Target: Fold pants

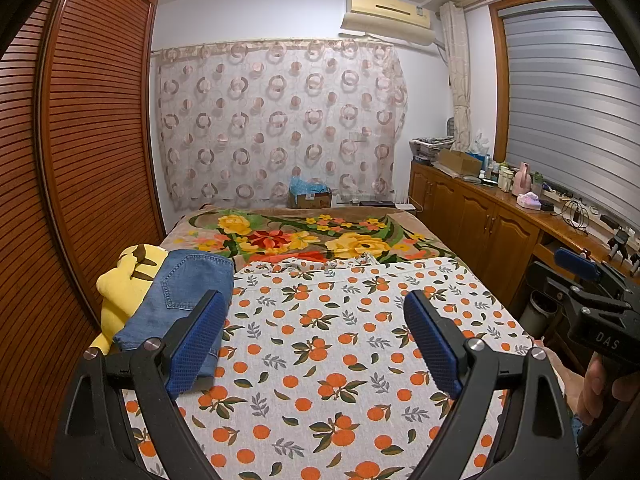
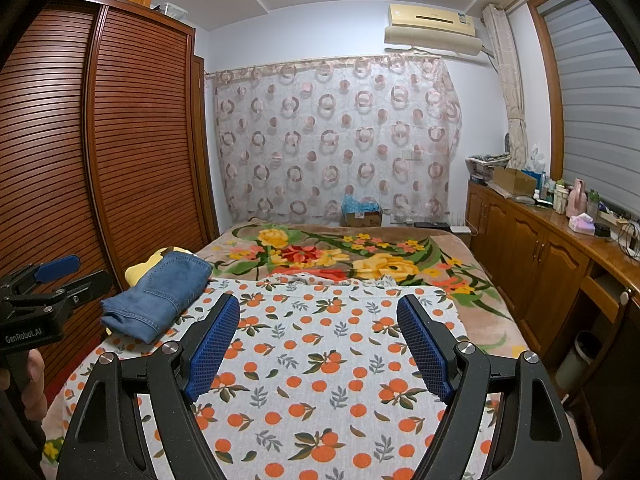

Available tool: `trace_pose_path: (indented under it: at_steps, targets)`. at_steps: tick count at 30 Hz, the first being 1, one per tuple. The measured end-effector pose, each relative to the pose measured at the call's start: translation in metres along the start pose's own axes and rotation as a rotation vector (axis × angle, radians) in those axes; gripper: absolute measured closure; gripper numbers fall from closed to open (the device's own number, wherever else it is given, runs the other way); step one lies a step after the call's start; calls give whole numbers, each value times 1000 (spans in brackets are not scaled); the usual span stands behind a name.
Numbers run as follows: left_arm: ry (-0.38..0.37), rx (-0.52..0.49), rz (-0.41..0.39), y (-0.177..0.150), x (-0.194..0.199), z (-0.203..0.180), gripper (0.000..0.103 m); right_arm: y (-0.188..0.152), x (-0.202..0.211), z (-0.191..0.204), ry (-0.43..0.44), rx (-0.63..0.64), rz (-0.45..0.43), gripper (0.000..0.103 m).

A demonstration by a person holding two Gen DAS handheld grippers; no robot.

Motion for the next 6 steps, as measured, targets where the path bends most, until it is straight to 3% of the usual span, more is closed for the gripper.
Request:
trace_pose_path:
  at_steps: [6]
  targets:
    - [1,0,-1,-1,0,0,12,0,0,0,-1,0,0,20]
Point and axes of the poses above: each gripper's, at about its wrist camera, not at the fingertips, and x roughly against the way its jaws point, z to its left, y to its top, the point moved 10 cm from there along -x, roughly the way its jaws point, and after that the axes turned 14 degrees about z, right-handed, at the moved point
